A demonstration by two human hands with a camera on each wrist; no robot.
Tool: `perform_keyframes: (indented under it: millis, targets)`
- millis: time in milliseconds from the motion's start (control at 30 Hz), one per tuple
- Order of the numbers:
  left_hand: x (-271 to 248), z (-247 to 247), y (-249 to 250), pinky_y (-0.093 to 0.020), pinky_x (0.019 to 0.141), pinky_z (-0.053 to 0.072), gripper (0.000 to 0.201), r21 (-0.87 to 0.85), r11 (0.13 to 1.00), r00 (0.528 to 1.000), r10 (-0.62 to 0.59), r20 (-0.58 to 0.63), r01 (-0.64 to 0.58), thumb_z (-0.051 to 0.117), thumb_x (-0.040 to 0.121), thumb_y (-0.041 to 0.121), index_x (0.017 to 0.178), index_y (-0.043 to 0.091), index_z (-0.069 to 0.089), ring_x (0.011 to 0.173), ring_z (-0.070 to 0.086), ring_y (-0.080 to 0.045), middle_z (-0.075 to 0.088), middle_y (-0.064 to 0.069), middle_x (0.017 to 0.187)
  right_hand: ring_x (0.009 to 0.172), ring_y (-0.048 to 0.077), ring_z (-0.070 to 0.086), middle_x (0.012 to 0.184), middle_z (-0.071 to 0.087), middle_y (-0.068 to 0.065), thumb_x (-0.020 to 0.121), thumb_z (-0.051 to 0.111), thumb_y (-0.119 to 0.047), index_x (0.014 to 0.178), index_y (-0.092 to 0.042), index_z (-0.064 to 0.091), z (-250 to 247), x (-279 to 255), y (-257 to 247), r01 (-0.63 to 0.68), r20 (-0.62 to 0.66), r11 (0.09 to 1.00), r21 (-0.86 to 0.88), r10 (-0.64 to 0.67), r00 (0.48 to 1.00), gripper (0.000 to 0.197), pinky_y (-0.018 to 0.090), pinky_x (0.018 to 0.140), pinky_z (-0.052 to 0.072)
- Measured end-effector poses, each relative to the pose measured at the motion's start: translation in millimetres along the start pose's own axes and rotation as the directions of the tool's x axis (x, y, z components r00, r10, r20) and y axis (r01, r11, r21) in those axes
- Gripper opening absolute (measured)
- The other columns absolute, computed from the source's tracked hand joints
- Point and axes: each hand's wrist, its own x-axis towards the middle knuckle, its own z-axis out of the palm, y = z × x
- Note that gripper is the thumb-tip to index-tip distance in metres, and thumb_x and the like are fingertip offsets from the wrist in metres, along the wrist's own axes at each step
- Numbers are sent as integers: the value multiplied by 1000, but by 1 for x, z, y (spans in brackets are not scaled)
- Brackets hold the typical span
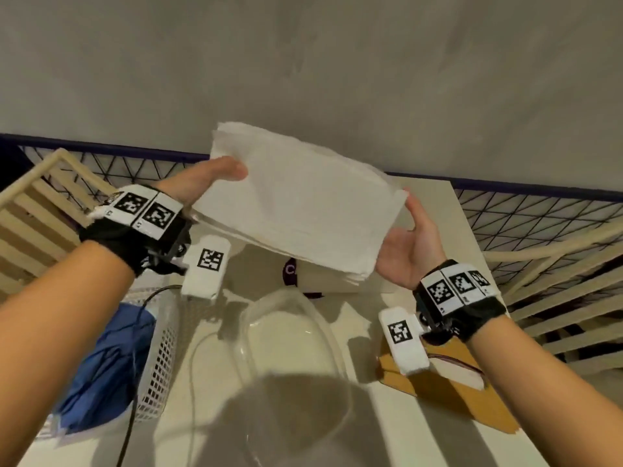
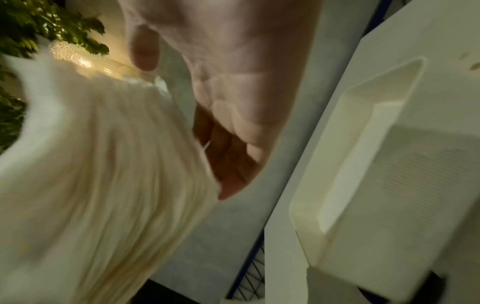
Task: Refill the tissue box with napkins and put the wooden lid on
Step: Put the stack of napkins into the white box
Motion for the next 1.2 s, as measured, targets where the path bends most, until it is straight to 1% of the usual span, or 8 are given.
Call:
perform_keyframes:
  millis: [200, 300, 400, 567, 667, 833, 1000, 1200]
  targets:
    - [59, 54, -15, -30, 57, 50, 17, -228, 973, 997, -45, -68, 28, 60, 74, 32, 68, 22, 73, 61, 66, -14, 71, 4, 68, 102, 20, 65, 113, 68, 5, 82, 42, -63, 126, -17, 52, -5, 24, -59, 115, -106, 977, -178, -135, 985, 66, 33, 88, 54]
    - [71, 72, -37, -21, 50, 48, 27, -179, 973, 975, -170, -142, 143, 65, 76, 39, 94, 20, 64, 61, 65, -14, 70, 0, 80, 127, 19, 47, 134, 55, -2, 68, 64, -60, 123, -27, 54, -18, 36, -57, 34, -204, 893, -448, -139, 969, 64, 43, 113, 30]
    - [81, 92, -47, -34, 98, 46, 64, -4, 962, 939, -269, -213, 274, 65, 75, 47, 123, 6, 53, 112, 60, -28, 59, -10, 128, 128, 26, 43, 140, 47, 9, 76, 62, -44, 122, -14, 52, -41, 50, -49, -45, -359, 839, -542, -183, 915, 56, 43, 112, 29]
    - [108, 110, -56, -41, 115, 23, 89, 174, 889, 903, -398, -159, 423, 60, 70, 60, 140, 10, 39, 142, 28, -29, 30, -10, 153, 138, 31, 28, 152, 23, 17, 90, 53, -34, 145, -2, 7, -79, 72, -35, -271, -545, 757, -595, -132, 828, 78, 42, 114, 25]
    - [121, 106, -71, -43, 117, 22, 80, 135, 872, 882, -459, -101, 470, 63, 71, 50, 138, 11, 44, 141, 28, -34, 28, -14, 153, 125, 29, 42, 141, 40, 16, 91, 50, -33, 142, -2, 21, -100, 78, -19, -386, -573, 672, -632, -69, 817, 67, 38, 103, 34]
    - [128, 102, -95, -26, 61, 38, 35, 423, 760, 869, -445, -215, 494, 49, 91, 18, 119, -4, 48, 81, 49, -26, 46, -7, 71, 112, 28, 50, 117, 54, 8, 93, 44, -34, 131, -1, 38, -107, 80, -9, -446, -536, 510, -736, -37, 843, 50, 33, 90, 39]
    - [129, 116, -92, -36, 99, 44, 63, 606, 620, 856, -460, -235, 499, 39, 92, 7, 148, 1, 11, 124, 48, -31, 43, -20, 142, 59, 19, 46, 63, 45, 1, 96, 37, -31, 94, -23, 31, -101, 87, -5, -523, -546, 343, -780, 35, 837, 10, 26, 59, 38]
    - [125, 115, -88, -33, 95, 43, 56, 727, 535, 887, -400, -231, 430, 45, 92, 13, 143, -2, 26, 126, 48, -32, 46, -18, 140, 70, 22, 57, 81, 52, 8, 89, 43, -31, 103, -20, 44, -89, 83, -13, -545, -559, 236, -804, 12, 829, 17, 28, 61, 41]
